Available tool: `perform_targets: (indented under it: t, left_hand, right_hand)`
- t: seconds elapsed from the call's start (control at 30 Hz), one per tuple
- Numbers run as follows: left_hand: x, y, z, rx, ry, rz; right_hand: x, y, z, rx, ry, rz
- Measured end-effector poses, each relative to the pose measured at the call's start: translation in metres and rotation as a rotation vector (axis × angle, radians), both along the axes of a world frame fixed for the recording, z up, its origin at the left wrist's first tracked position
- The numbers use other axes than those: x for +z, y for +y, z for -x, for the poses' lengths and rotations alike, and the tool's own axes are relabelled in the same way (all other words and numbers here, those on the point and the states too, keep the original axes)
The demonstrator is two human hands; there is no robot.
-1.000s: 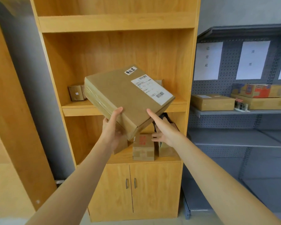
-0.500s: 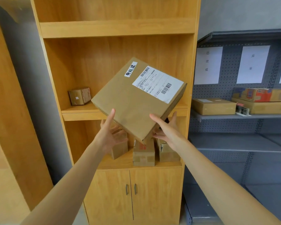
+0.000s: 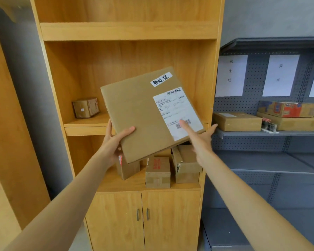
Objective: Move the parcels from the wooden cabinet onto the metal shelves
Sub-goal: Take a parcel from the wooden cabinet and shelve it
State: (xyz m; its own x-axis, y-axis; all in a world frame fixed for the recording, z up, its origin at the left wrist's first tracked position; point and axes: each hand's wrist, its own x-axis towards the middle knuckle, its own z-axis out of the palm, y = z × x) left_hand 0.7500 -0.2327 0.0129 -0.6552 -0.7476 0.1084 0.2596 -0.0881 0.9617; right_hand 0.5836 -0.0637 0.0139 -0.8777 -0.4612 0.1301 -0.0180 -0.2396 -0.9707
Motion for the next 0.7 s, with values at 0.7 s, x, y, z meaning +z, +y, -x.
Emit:
perform_targets:
  t: [0.7]
  left_hand:
    - [0.004, -0.030, 0.053, -0.216, -0.037, 0.100]
  right_hand:
    - [-0.002, 0.024, 0.046, 0.006, 0.100, -0.078]
